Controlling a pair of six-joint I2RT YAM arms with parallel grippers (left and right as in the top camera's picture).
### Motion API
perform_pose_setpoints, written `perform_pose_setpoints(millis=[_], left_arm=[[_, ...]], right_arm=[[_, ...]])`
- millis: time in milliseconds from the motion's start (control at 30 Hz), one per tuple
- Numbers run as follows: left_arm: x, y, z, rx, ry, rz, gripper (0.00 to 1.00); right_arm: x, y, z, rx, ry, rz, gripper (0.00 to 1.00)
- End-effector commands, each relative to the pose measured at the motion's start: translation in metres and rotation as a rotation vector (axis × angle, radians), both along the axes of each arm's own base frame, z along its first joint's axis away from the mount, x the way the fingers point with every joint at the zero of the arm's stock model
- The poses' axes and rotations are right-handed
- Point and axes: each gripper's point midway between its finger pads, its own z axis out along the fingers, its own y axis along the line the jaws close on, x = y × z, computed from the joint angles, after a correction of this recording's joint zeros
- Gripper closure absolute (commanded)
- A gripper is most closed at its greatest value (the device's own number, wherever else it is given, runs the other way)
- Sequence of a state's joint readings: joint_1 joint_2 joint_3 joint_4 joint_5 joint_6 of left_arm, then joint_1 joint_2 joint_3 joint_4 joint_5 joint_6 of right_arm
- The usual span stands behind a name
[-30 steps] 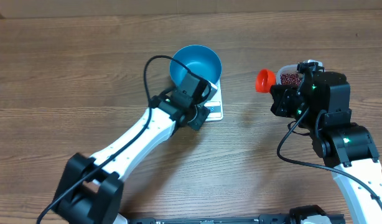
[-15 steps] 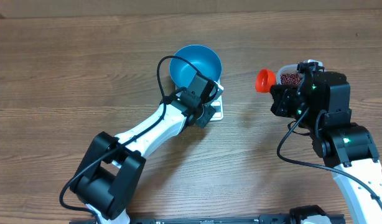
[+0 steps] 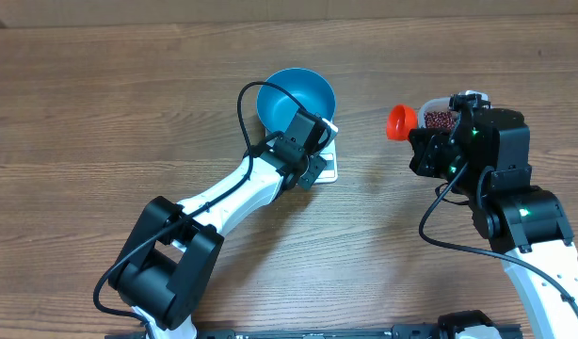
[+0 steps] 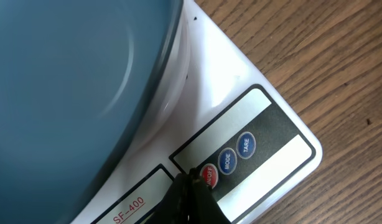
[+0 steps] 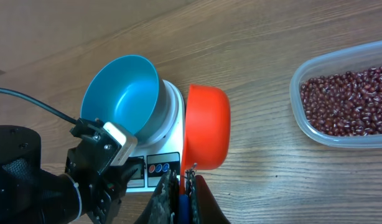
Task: Scoop item into bowl and weigh 150g on scale
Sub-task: 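Move the left gripper down to the scale's buttons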
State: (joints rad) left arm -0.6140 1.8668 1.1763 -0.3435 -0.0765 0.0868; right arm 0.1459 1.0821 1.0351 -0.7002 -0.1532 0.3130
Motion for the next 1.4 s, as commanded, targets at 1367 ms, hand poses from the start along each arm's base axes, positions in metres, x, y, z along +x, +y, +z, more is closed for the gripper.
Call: perform_pose_setpoints(millis=[1367], left_arm=[[-0.007, -0.006, -0.019, 0.000, 0.048, -0.044, 0.96]], right_arm=[[0.002, 0.003, 0.016, 0.003, -0.039, 0.013, 0.96]])
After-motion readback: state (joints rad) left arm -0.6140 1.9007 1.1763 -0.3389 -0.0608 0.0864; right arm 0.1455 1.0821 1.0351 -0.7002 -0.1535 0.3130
